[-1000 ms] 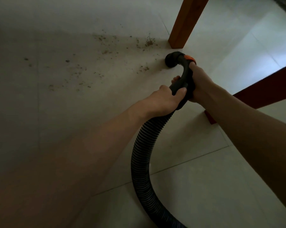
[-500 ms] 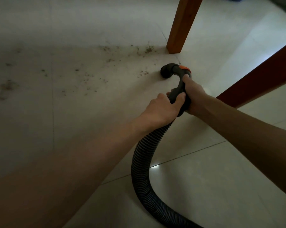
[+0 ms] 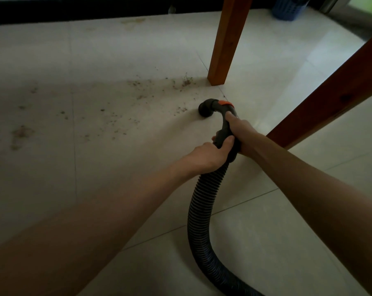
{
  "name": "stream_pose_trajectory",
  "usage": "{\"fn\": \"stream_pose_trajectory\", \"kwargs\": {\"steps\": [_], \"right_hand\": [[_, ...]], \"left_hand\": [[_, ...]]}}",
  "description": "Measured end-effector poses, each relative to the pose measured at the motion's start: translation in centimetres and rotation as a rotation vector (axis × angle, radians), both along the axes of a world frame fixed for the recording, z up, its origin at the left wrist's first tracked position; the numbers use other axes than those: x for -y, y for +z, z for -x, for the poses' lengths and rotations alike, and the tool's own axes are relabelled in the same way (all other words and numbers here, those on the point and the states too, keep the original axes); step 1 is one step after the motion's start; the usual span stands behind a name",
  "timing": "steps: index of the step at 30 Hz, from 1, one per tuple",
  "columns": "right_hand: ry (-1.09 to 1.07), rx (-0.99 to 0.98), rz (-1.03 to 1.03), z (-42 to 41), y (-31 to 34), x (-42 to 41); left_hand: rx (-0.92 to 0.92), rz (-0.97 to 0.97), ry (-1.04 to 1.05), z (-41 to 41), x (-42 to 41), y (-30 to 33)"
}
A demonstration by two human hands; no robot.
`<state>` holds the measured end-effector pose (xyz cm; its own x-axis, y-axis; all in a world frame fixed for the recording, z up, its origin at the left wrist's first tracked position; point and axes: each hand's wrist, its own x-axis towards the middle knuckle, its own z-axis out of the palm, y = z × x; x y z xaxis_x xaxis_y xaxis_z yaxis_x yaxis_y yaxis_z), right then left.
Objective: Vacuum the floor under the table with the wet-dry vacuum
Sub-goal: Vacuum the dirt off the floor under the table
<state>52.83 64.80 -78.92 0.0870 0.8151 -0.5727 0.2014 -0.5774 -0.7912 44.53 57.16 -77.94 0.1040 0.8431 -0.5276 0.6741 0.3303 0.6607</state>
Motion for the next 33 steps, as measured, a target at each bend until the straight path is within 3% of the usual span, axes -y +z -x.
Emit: {"fn": "stream_pose_trajectory", "kwargs": {"steps": [9,14,25,33], "right_hand": [[0.085,0.017,0.023,0.0,0.9,0.7],[0.058,0.029,0.032,0.7,1.3,1.2],[0.029,0.047,0.014,0.6,1.2,1.6],[-0.003,-0.052,0.053,0.4,0.3,2.9]], "left_hand": [[0.097,0.122,-0.076,0.8,0.1,1.1],[0.27,0.162,-0.026,1.4,0.6,1.2],[0.3,0.212,-0.036,4.1,-0.3,1.5],[0.242,0.056,0.366,6.5,-3.1,0.8]]}}
